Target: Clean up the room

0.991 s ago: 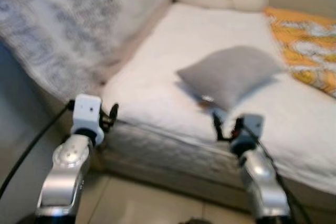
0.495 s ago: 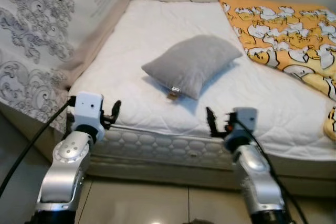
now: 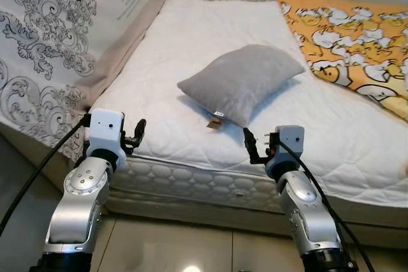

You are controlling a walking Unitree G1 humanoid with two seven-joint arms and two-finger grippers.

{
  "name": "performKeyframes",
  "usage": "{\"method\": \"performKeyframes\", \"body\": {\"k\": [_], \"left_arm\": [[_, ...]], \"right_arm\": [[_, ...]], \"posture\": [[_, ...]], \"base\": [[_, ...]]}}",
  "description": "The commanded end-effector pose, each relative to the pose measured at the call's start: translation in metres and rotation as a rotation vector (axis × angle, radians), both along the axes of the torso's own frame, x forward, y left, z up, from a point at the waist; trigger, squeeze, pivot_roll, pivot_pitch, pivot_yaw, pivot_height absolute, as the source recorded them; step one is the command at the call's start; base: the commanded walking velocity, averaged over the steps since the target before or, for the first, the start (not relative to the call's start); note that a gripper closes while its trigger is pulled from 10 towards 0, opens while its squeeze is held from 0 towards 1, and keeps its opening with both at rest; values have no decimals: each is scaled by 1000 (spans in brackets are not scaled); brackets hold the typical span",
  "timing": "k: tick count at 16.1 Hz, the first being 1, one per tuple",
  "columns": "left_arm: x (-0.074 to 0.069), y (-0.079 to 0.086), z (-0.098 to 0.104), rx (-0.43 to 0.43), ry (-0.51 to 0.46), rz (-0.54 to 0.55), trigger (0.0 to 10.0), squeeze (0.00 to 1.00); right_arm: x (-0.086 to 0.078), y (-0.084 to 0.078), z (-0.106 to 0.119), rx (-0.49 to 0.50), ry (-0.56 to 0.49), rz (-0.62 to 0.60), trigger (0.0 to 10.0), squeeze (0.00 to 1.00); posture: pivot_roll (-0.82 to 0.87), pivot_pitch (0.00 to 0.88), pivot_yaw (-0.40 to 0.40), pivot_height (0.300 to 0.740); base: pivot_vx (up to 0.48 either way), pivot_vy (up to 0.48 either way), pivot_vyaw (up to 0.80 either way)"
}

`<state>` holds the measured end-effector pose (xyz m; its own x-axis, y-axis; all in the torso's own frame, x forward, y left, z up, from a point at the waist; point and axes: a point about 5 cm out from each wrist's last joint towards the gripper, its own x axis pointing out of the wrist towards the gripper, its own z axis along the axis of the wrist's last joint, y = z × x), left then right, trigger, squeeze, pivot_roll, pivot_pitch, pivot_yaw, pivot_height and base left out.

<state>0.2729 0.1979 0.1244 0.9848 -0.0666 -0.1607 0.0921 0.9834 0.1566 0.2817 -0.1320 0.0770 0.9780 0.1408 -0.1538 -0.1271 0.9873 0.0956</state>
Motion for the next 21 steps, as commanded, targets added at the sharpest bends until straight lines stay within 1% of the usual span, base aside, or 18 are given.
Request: {"method": "performKeyframes", "body": {"k": [1,3,9,21], "left_arm": [[2,2,2,7,-5,10,10000,0],[4,2,3,9,-6,8,10000,0],[6,4,5,9,-13,7,10000,0],[7,6,4,9,-12,6,10000,0]], "right_arm": [[2,-2,2,-4,-2,0,10000,0],[4,-2,4,-2,-8,4,10000,0],[7,-1,7,-8,-23,8,10000,0],[8,-2,5,-3,-13,9,10000,0]], "posture": [[4,0,-30,740],[4,0,-29,740],[2,0,-27,740],[2,0,-22,740]], "base": [[255,0,-600],[274,0,-800],[324,0,0],[412,0,0]]}}
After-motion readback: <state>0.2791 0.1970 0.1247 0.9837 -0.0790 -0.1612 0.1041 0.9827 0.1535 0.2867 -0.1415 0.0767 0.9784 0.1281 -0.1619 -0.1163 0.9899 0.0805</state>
